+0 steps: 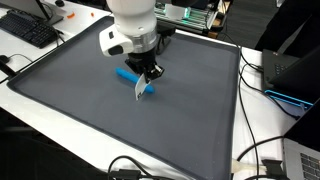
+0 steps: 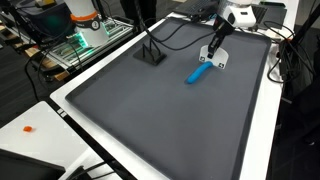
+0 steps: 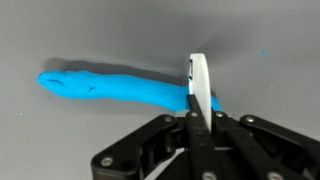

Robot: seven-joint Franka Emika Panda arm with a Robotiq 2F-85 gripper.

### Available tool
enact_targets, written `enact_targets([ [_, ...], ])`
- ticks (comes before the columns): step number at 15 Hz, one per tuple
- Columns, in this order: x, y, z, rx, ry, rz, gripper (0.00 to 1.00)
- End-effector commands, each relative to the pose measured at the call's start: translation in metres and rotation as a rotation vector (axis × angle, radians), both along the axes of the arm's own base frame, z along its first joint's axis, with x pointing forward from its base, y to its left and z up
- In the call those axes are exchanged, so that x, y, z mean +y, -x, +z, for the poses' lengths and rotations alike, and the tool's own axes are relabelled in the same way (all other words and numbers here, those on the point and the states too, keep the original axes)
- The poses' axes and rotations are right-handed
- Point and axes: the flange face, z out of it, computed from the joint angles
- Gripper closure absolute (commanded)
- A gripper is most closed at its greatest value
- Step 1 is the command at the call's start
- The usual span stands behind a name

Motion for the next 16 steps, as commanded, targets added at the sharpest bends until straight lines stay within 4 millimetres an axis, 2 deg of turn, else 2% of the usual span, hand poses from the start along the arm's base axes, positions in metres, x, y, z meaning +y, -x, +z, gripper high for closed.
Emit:
enact_targets([
  [1,-0.004,0.003,-0.024,0.047,0.011,-0.017,0.99],
  [4,-0.005,0.006,-0.026,0.064,0.010,-0.020,0.99],
  [13,-0.004,0.022,-0.012,0.109,-0.102,-0.007,0.99],
  [16,0.002,0.026,-0.007,0.090,-0.145,0.015,0.99],
])
